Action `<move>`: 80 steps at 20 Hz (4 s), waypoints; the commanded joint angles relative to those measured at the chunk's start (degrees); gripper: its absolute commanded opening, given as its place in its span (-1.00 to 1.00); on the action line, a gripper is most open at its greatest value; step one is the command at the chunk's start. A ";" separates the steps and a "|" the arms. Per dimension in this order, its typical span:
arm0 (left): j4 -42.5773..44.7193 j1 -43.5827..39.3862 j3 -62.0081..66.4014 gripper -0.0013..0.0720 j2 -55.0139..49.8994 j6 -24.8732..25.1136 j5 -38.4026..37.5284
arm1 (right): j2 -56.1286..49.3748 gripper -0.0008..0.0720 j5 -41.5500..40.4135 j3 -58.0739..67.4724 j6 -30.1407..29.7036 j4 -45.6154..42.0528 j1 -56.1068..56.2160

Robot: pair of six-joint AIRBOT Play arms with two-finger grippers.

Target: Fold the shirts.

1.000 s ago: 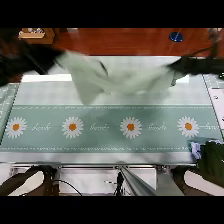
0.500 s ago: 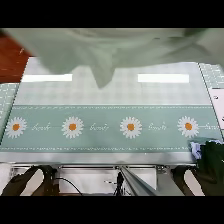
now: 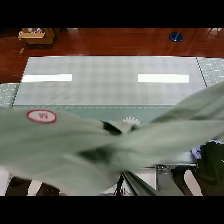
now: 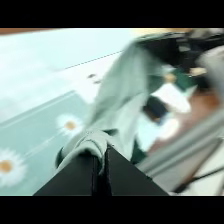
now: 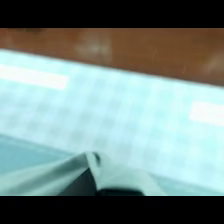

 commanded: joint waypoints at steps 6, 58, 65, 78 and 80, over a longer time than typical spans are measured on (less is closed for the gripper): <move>18.01 -0.13 -31.41 -0.86 4.09 7.76 -1.01 | -0.79 -0.93 -4.44 -34.82 -0.11 0.70 0.33; 11.67 -7.39 -70.36 -0.85 -28.83 32.39 43.65 | -41.22 0.67 -30.73 -47.65 -15.85 8.98 -7.52; 11.69 -7.39 -70.36 -0.85 -28.83 32.41 43.87 | -41.22 0.27 -42.01 -52.74 -15.80 15.85 -6.12; 3.17 -1.38 -52.35 -0.86 -22.97 33.86 30.84 | -24.59 -0.93 -40.30 -41.53 -17.70 22.60 -1.44; -5.62 2.23 -42.14 -0.86 -19.50 33.62 29.18 | -17.68 -0.93 -41.24 -34.10 -16.31 22.60 -3.10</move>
